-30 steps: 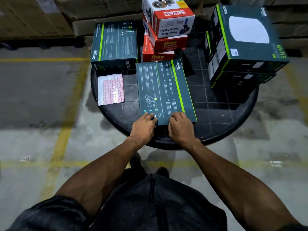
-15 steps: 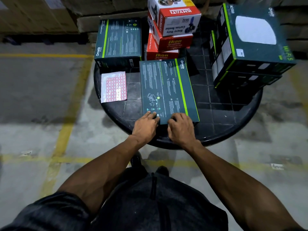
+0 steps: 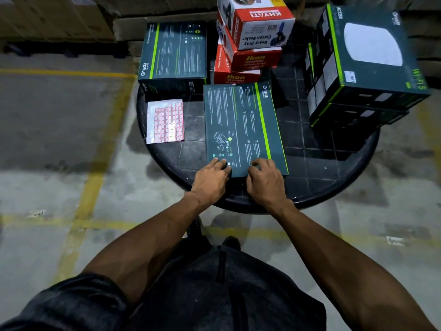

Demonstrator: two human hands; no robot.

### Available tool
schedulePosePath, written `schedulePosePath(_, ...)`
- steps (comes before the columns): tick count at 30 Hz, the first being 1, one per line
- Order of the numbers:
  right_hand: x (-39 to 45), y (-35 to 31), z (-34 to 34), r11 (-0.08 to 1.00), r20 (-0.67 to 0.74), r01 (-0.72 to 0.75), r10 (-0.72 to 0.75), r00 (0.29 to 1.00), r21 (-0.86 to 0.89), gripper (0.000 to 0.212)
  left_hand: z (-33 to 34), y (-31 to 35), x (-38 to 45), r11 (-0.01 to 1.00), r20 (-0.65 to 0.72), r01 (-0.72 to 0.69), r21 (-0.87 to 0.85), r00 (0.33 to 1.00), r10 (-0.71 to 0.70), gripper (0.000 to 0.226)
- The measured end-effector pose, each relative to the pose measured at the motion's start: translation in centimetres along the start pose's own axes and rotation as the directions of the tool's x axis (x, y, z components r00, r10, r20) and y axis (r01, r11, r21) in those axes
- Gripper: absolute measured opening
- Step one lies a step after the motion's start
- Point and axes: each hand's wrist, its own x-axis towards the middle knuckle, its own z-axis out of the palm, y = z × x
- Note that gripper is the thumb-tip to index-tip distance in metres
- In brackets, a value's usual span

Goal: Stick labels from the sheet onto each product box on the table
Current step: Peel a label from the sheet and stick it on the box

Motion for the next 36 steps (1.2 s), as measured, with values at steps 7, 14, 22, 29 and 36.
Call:
schedulePosePath(7,-0.3,-0.3,0.6,0.992,0.074,0.093,-0.086,0.993,-0.085,0.012,0.4,-0.1,0.0,1.0,0.013,0.004,-0.016,1.0,-0.004,0.036)
schedulePosePath(14,-0.4,-0.3,0.9,0.991,0.087,0.087,-0.079,0.993,-0.099,0.013,0.4,-0.2,0.0,1.0,0.008,0.005,-0.022,1.0,-0.005,0.038)
schedulePosePath(22,-0.5,0.1,1.0,0.983,0.084,0.131,-0.121,0.989,-0.127,0.012,0.4,-0.2,0.0,1.0,0.015,0.008,-0.027,1.0,-0.007,0.039)
schedulePosePath(29,-1.0,1.2,0.6,0.986,0.11,0.138,-0.127,0.986,-0.093,0.024,0.5,-0.3,0.0,0.999,0.022,0.005,-0.032,1.0,-0.004,0.04)
schedulePosePath(36,-3.5,0.9,0.0,0.896,0.1,-0.366,0.352,0.931,0.252,0.017,0.6,-0.3,0.0,1.0,0.003,-0.006,-0.011,1.0,0.006,0.037)
